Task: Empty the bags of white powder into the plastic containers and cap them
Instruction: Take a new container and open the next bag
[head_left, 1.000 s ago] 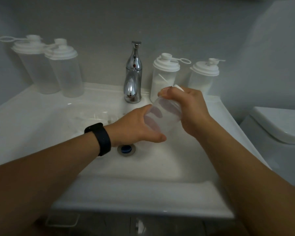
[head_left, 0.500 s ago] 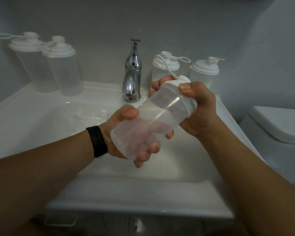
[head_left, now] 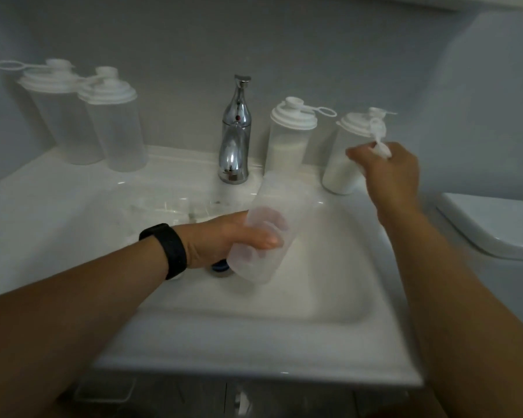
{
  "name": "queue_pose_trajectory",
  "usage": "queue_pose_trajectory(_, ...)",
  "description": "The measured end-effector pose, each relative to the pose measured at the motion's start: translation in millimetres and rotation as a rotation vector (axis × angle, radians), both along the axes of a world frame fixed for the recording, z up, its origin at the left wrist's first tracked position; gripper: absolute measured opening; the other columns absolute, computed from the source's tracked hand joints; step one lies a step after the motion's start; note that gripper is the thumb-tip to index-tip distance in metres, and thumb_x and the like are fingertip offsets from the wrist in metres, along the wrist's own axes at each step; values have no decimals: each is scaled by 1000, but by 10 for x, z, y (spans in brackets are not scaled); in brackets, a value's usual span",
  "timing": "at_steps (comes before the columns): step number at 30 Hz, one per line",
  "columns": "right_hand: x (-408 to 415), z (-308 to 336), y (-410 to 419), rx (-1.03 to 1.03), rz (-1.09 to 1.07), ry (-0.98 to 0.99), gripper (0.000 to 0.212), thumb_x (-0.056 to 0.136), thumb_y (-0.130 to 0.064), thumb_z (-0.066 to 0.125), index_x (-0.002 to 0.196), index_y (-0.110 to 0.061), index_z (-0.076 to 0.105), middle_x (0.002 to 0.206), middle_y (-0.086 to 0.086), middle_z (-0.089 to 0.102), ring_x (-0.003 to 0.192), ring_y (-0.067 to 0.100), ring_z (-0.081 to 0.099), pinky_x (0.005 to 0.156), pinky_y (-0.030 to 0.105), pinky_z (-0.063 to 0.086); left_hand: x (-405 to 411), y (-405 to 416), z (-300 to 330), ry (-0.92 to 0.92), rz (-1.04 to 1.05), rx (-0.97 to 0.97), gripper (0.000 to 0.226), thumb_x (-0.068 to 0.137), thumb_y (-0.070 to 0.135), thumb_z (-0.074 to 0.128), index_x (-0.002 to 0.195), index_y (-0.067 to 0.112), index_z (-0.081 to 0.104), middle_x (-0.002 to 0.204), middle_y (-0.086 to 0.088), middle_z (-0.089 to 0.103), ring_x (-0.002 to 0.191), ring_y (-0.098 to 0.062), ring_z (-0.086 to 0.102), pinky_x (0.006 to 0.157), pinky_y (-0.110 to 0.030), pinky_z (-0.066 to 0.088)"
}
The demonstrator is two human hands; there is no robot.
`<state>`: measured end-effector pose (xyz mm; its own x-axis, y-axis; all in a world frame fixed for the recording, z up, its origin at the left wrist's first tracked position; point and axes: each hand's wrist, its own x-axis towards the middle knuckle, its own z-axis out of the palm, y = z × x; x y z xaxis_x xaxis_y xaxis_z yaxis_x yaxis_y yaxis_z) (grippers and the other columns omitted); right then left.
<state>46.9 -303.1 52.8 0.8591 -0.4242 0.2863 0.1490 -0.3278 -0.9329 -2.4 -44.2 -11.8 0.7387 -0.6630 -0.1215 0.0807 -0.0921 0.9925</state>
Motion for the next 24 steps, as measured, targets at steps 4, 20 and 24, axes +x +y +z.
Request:
queue_pose_trajectory(4,-23,-65,39,-162,-85,-22,29,75,-39,77,95,-19,69,86,-7,67,86,18,65,76,30,47,45,25,-34,-211,79,239,71,60,61,78,125,46,53,120,7,56,104,-6,60,95,-23,48)
queue_pose_trajectory(20,102,-252,-205,-551,-56,627,84,60,-61,69,124,-8,59,127,18,61,117,38,58,100,44,47,165,28,-222,-267,96,495,73,73,21,93,132,35,53,118,19,69,105,9,64,87,-9,49)
queue_pose_trajectory(24,86,-287,-201,-578,-196,658,88,87,-47,72,149,-4,26,150,20,34,141,40,33,115,46,29,154,27,-241,-275,79,527,70,73,24,94,130,36,54,116,20,70,106,6,65,88,-10,48)
